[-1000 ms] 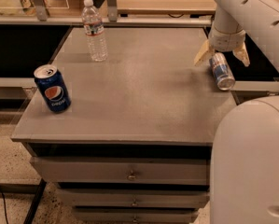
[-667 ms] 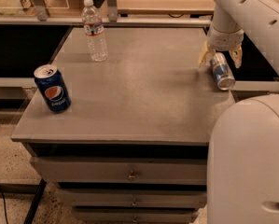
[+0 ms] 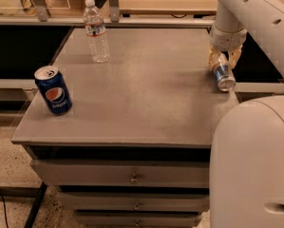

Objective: Place redbull can upright

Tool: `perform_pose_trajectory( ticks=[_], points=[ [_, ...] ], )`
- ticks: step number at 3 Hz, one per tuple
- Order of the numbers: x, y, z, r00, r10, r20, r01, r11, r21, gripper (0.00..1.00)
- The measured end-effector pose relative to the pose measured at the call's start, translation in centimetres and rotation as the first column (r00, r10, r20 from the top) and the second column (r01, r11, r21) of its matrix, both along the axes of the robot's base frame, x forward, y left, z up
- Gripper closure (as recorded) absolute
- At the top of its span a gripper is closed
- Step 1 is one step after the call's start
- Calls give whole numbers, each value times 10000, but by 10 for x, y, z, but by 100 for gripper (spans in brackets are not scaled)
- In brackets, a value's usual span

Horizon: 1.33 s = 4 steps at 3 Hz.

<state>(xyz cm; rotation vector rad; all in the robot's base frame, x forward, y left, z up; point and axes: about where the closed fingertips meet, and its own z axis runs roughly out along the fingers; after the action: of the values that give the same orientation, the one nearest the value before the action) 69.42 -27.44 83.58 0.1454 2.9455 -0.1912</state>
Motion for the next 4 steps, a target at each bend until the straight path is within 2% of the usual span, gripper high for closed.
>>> perform_pose_trajectory(
  ticks=[1,2,3,4],
  points=[
    [1,8,4,9991,427,44,-427,9988,223,99],
    [-1,27,17,9880,1521,280,-1529,9878,310,100],
    [-19,50,56,9488,2966,1090,-2989,9543,46,100],
    [-19,51,55,9478,2978,1139,-2996,9541,-11,100]
  ],
)
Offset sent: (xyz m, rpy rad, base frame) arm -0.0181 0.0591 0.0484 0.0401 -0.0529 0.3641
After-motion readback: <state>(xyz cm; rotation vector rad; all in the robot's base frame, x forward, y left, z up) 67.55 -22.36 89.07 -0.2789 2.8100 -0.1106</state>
